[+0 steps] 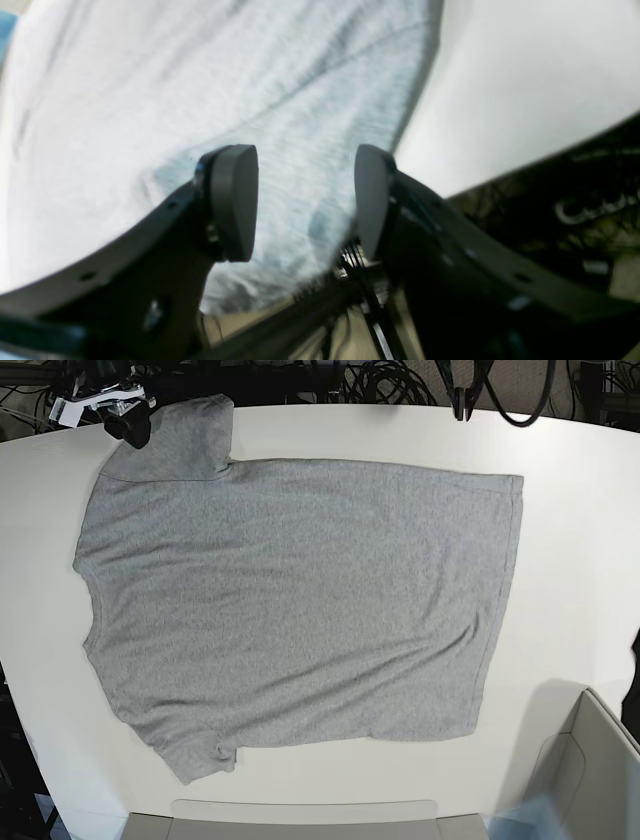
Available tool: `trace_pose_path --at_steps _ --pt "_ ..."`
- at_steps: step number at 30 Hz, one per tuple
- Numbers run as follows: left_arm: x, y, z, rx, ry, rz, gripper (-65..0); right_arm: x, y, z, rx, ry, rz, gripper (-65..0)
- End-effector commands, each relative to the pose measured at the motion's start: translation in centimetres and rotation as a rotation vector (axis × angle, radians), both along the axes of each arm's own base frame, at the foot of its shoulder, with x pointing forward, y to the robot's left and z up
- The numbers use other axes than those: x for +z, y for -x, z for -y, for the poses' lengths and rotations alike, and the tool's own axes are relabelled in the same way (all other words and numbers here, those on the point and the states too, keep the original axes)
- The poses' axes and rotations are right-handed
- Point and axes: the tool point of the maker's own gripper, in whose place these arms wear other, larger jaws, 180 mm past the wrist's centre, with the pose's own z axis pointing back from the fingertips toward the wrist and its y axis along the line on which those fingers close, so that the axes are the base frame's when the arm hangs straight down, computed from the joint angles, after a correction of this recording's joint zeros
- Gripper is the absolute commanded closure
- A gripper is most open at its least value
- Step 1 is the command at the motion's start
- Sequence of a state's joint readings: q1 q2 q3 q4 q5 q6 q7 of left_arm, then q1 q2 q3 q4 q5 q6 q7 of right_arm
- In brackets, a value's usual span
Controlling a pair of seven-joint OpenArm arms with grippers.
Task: Fold the T-shirt properly
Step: 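Lower both grippers onto the shirt's shoulder corners and grasp them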
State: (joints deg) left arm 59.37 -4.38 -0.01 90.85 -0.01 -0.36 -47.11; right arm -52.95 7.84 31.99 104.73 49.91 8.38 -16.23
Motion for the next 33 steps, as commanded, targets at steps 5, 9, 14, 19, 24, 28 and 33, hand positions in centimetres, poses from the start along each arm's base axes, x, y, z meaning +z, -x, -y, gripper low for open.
trace_pose_path --at_steps 5,9,14,19,24,28,33 --pt "0.8 0.2 -0.1 -0.001 -0.008 0.025 -6.2 0.0 -0.8 0.6 0.006 -0.018 0.013 -29.8" --pt "0.6 0.2 -0.1 0.001 -0.008 0.015 -6.2 -1.4 -0.9 1.0 0.009 -0.048 -0.007 -29.8" --pt "0.7 -0.2 -0.1 0.001 -0.008 0.026 -6.2 -2.4 -0.3 2.1 -0.028 -0.066 -0.051 -29.8" --pt "0.7 -0.3 0.0 -0.002 -0.006 0.030 -6.2 -2.7 -0.4 1.8 -0.022 -0.076 -0.054 -29.8" --pt "0.7 -0.3 0.0 -0.002 -0.006 0.030 -6.2 -4.5 -0.2 0.5 -0.015 -0.127 -0.086 -29.8" --pt "0.7 -0.4 0.0 -0.003 -0.003 0.030 -6.2 -7.1 0.7 0.1 -0.034 -0.177 -0.143 -29.8" --pt "1.1 -1.2 0.0 0.008 0.006 0.017 -6.2 -7.3 1.3 -1.7 0.036 -0.198 -0.155 -29.8"
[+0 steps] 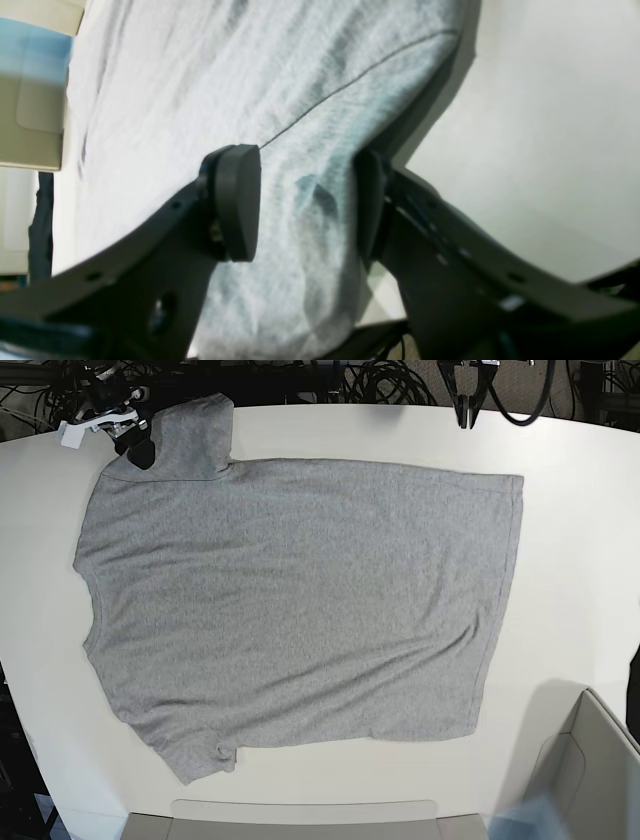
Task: Fold the T-shirt properly
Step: 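Lower both grippers onto the shirt's shoulder corners and grasp them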
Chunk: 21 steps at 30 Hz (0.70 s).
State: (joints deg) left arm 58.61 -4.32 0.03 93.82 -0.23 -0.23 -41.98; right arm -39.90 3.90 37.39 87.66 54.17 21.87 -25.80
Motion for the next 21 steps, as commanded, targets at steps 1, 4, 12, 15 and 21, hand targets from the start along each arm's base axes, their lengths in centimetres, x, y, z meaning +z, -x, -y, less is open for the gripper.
trace_pose_path --at_steps 1,4,12,15,21 --pt "1.1 -0.3 0.2 -0.004 0.005 0.019 -6.2 -2.4 3.1 -1.2 0.068 0.001 -0.159 -29.8" --pt "1.4 -1.7 1.0 0.002 0.042 -0.028 -6.7 -2.3 3.1 -1.4 0.081 0.000 -0.152 -29.8" --pt "1.7 -5.2 0.7 0.085 0.438 -0.140 -21.0 -2.4 4.0 -1.2 0.086 0.006 -0.171 -29.8" --pt "0.1 -6.3 -2.0 0.136 0.532 -0.227 -21.3 -2.3 4.1 -1.2 0.088 0.007 -0.171 -29.8" --pt "-1.2 -8.4 -7.2 0.246 0.624 -0.325 -21.3 -2.4 4.7 -1.0 0.083 0.010 -0.185 -29.8"
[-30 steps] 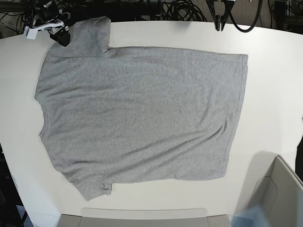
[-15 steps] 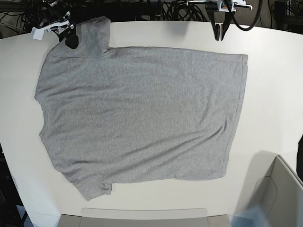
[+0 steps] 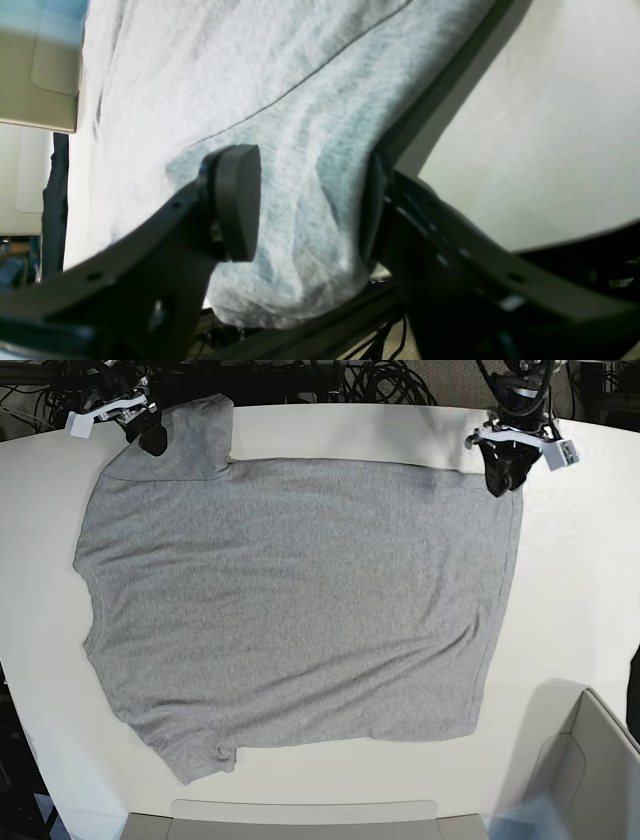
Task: Fold the T-shirt properly
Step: 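Lower both grippers onto the shirt's shoulder corners and grasp them, then lift the shoulder edge with both grippers and fold it toward the hem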
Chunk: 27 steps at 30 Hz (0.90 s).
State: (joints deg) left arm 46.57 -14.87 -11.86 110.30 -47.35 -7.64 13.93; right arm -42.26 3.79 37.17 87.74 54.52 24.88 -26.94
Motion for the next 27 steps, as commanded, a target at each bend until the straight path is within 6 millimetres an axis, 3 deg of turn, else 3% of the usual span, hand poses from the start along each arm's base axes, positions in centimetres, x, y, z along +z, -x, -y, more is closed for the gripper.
trace_pose_path --at_steps 1,6,15,21,27 --pt "0.5 -0.3 -1.1 0.014 0.001 0.000 -21.3 -2.3 3.1 0.1 0.036 0.034 -0.167 -29.8" --pt "-1.7 -0.5 -4.3 0.046 0.055 -0.138 -21.3 -2.2 3.0 0.3 0.045 0.040 -0.167 -29.8" --pt "-6.2 -0.1 -6.2 0.040 0.136 -0.236 -21.2 -2.2 3.1 0.4 0.044 0.041 -0.170 -29.8" --pt "-7.9 0.7 -6.4 0.059 0.160 -0.279 -21.2 -2.3 3.3 0.4 0.046 0.041 -0.175 -29.8" --pt "-8.4 -0.9 -4.8 -0.032 0.207 -0.282 -21.1 -2.3 3.3 0.2 0.050 0.039 -0.175 -29.8"
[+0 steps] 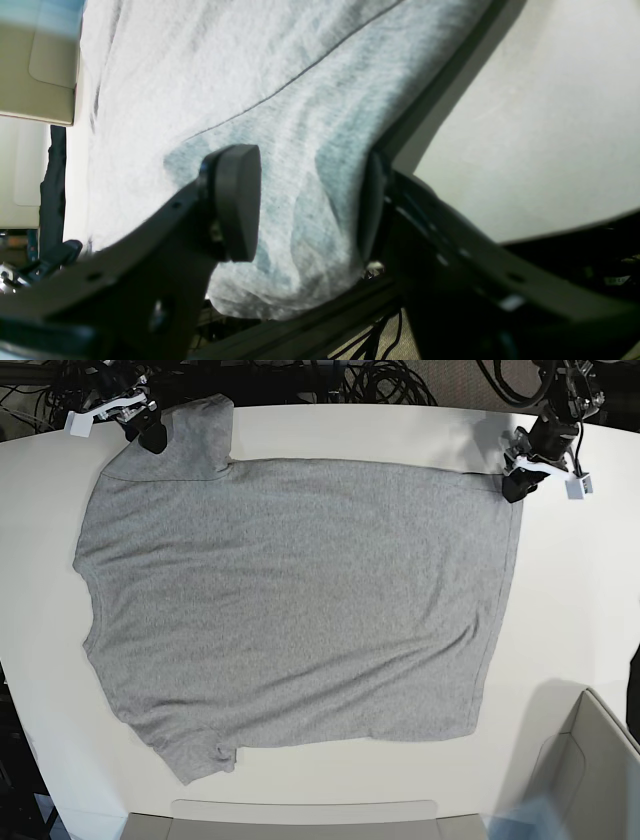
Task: Fold the T-shirt properly
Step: 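Lift the shoulder edge with both grippers and fold it toward the hem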
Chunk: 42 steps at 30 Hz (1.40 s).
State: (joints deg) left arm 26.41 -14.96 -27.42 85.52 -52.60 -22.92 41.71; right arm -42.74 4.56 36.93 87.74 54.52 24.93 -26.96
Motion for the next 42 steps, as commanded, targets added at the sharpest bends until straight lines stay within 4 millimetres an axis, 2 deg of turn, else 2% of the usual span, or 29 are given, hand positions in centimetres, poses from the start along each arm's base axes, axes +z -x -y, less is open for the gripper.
trace_pose_path --at_steps 1,3,5,7,9,10,12,18,21,24,30,34,37,42 --pt "-0.8 0.9 0.2 -0.028 0.002 -0.060 -21.1 -2.3 3.1 0.0 0.038 0.032 -0.167 -29.8" --pt "-1.0 0.8 0.3 -0.032 0.005 -0.064 -20.7 -2.3 3.1 0.0 0.038 0.032 -0.167 -29.7" --pt "-1.3 1.1 0.3 -0.048 -0.016 -0.085 -17.1 -2.3 3.1 0.0 0.038 0.032 -0.167 -28.7" --pt "-1.6 1.4 0.0 -0.059 -0.045 -0.106 -9.8 -2.4 3.0 -0.5 0.049 0.023 -0.166 -21.8" --pt "-1.8 1.6 -0.1 -0.067 -0.063 -0.119 -2.1 -2.5 2.9 -1.2 0.064 0.013 -0.167 -12.1" --pt "-1.8 1.6 -0.1 -0.069 -0.067 -0.122 0.0 -2.4 2.8 -1.2 0.067 0.014 -0.163 -7.3" --pt "-1.9 1.9 -0.2 -0.070 -0.072 -0.129 0.0 -1.7 2.4 -1.3 0.087 0.035 -0.148 -0.4" --pt "-0.5 2.7 -0.3 -0.089 -0.109 -0.114 0.0 1.1 0.9 -1.7 0.145 0.132 -0.082 0.0" --pt "0.4 2.9 -0.1 -0.105 -0.128 -0.102 0.0 2.5 0.6 -0.5 0.116 0.174 -0.056 0.0" --pt "0.4 3.2 -0.1 -0.109 -0.131 -0.107 0.0 4.0 0.1 0.7 0.088 0.219 -0.024 0.0" --pt "0.4 4.3 -0.7 -0.096 -0.141 -0.126 0.0 5.4 -0.1 3.2 0.047 0.282 -0.001 0.0" --pt "1.9 4.4 -2.1 -0.072 -0.182 -0.107 0.0 6.2 -0.6 3.1 0.059 0.302 0.018 0.0" --pt "3.3 3.6 -2.4 -0.074 -0.209 -0.075 0.0 6.9 -1.2 2.9 0.067 0.312 0.040 0.0" --pt "4.4 3.0 -2.5 0.003 -0.220 -0.067 0.0 7.9 -2.7 2.7 0.087 0.346 0.082 0.0"
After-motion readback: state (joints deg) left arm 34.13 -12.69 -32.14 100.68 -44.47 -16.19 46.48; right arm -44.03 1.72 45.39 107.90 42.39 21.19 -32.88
